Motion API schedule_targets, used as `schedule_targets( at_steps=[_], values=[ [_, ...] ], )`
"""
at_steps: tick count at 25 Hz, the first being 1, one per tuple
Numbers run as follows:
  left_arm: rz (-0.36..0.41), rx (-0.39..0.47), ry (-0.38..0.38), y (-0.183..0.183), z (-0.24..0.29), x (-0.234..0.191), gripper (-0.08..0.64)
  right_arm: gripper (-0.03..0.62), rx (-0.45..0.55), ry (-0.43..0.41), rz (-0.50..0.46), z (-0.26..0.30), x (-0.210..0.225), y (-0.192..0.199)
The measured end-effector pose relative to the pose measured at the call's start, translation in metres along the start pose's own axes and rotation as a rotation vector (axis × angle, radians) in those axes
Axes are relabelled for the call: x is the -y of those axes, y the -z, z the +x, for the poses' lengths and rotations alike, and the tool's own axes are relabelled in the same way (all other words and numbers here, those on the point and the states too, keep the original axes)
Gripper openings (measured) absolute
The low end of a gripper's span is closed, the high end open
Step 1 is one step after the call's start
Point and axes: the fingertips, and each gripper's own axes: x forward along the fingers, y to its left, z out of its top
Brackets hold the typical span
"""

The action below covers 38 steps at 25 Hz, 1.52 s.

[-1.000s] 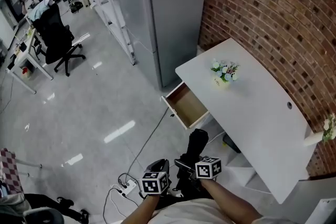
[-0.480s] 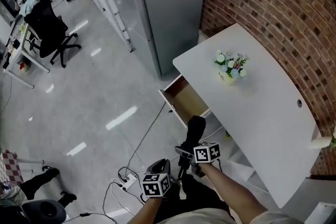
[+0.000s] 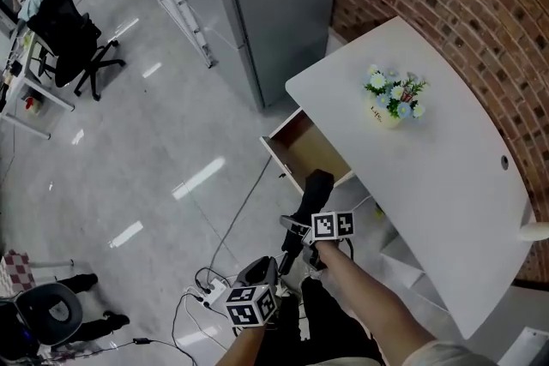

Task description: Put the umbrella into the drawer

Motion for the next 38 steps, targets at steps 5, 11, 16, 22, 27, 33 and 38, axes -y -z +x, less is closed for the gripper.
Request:
schedule_targets(
  at_steps=[5, 11, 16, 22, 27, 33, 38],
  values=[
    [-0.022, 0.013, 0.003, -0.006, 0.009, -0.012, 0.044, 0.264, -0.015, 0.017, 0.024, 0.023, 0.018, -0.017],
    [-0.032, -0.016, 0.003, 0.007, 0.013, -0.022, 0.044, 0.265, -0.010, -0.052, 0.154, 0.041, 0.024, -0.028],
    [-0.051, -0.027, 0.000, 0.011, 0.017, -0.026, 0.044, 0.265, 0.037, -0.102, 0.251, 0.052, 0.025, -0.048],
    [-0.011, -0.021, -0.006, -0.003, 0.029, -0.027, 0.044, 0.265, 0.079, -0.140, 0.309, 0.061, 0.030, -0.067],
    [0.006, -0.014, -0.032, -0.025, 0.050, -0.036, 0.044, 0.265, 0.086, -0.157, 0.332, 0.062, 0.035, -0.075],
    [0.048, -0.004, -0.065, -0.059, 0.076, -0.045, 0.043, 0.265, 0.069, -0.178, 0.332, 0.065, 0.043, -0.081],
    [0.089, -0.002, -0.074, -0.089, 0.107, -0.042, 0.040, 0.265, 0.061, -0.183, 0.340, 0.068, 0.052, -0.085]
  ],
)
